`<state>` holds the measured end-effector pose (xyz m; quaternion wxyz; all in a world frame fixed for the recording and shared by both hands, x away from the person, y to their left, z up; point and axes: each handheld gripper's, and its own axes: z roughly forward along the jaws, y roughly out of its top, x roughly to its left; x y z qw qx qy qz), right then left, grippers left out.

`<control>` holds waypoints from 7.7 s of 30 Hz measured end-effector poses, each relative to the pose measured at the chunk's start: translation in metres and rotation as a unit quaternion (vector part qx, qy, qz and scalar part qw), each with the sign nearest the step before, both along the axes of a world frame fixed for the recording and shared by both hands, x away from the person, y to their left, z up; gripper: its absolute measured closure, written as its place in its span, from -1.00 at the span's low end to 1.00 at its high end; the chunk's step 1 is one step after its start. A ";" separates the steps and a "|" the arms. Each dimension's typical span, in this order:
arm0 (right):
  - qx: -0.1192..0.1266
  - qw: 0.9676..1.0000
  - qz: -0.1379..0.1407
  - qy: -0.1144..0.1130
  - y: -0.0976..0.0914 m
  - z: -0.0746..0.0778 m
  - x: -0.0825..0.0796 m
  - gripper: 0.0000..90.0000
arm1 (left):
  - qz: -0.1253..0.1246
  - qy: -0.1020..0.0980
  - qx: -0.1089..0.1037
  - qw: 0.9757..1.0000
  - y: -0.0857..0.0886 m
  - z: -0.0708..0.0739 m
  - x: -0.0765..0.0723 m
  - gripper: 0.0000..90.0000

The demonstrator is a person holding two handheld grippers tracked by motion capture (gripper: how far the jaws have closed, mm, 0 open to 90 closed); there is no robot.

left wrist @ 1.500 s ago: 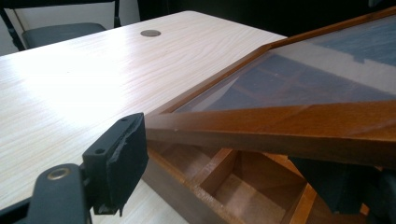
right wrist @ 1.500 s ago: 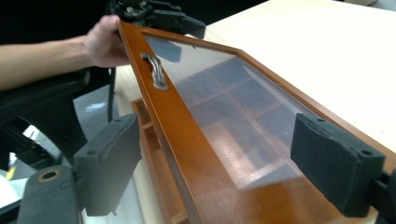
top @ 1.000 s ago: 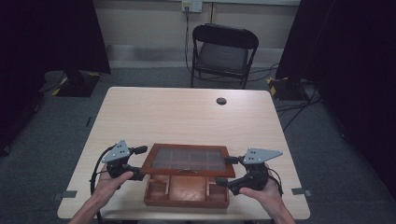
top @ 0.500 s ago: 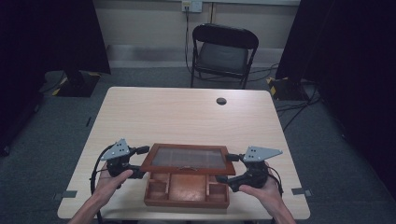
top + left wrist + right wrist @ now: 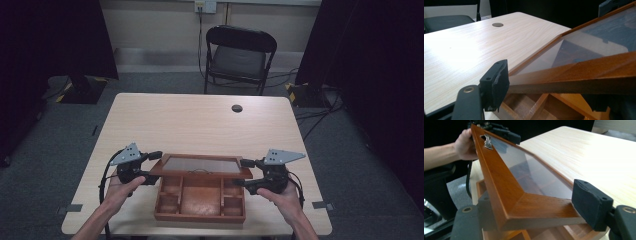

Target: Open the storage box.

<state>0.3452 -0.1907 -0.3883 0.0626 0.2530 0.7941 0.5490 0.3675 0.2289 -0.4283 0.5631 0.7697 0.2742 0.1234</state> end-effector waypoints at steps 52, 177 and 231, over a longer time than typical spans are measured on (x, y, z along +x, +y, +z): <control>0.038 0.996 -0.067 0.034 -0.012 -0.027 0.069 0.14 | 0.014 0.007 -0.012 1.000 0.004 -0.004 0.045 0.26; 0.006 0.978 -0.178 0.106 0.023 -0.086 0.144 -0.51 | 0.080 0.149 -0.014 0.985 -0.010 -0.055 0.103 -0.23; -0.011 0.970 -0.206 0.125 -0.016 -0.069 0.120 -0.63 | 0.097 0.122 0.014 0.988 0.006 -0.033 0.079 -0.48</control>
